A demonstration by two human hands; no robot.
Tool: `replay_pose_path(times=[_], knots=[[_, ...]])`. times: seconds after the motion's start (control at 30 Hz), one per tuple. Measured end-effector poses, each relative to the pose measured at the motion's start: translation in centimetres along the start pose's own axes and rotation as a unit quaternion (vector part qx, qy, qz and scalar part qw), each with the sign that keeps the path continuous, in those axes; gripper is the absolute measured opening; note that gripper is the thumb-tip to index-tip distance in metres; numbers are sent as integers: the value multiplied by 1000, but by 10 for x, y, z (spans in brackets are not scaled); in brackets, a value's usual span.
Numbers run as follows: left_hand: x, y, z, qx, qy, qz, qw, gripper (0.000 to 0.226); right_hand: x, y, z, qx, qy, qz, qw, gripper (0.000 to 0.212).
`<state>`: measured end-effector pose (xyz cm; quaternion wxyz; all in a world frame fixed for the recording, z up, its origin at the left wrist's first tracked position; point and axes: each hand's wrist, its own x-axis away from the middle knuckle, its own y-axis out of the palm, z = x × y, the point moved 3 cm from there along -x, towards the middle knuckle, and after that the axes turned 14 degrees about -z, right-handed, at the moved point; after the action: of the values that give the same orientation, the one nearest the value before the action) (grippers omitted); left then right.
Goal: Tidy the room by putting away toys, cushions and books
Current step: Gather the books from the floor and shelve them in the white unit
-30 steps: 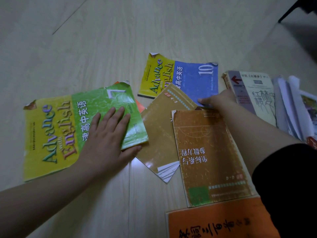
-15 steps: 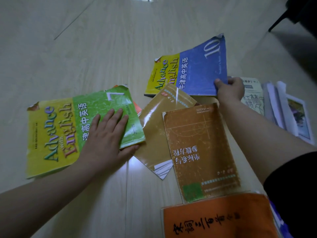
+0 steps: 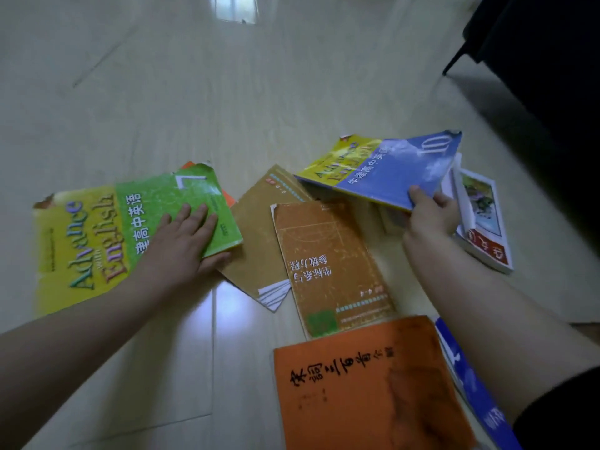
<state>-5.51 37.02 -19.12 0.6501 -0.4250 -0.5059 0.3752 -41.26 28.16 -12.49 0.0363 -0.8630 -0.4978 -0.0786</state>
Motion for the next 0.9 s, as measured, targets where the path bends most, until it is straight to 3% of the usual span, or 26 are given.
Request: replay_pose_path(times=[0.1, 0.17, 0.27, 0.43, 0.7, 0.9], knots=[[3, -14, 15, 28, 41, 10, 999, 55, 24, -18, 2, -18, 0, 30, 999, 25], [10, -26, 35, 66, 70, 38, 995, 44, 43, -37, -9, -11, -15, 8, 1000, 23], [22, -43, 65, 140, 92, 84, 982, 47, 63, -70, -25, 60, -57, -42, 996, 16], [52, -54, 122, 193, 109, 84, 971, 56, 109, -124, -45, 145, -94, -116, 978, 16], [121, -29, 219, 156, 233, 18, 960, 65, 183, -228, -45, 127, -49, -97, 986, 8], [142, -24, 270, 140, 252, -23, 957, 62, 233, -285, -41, 151, -39, -105, 982, 8]])
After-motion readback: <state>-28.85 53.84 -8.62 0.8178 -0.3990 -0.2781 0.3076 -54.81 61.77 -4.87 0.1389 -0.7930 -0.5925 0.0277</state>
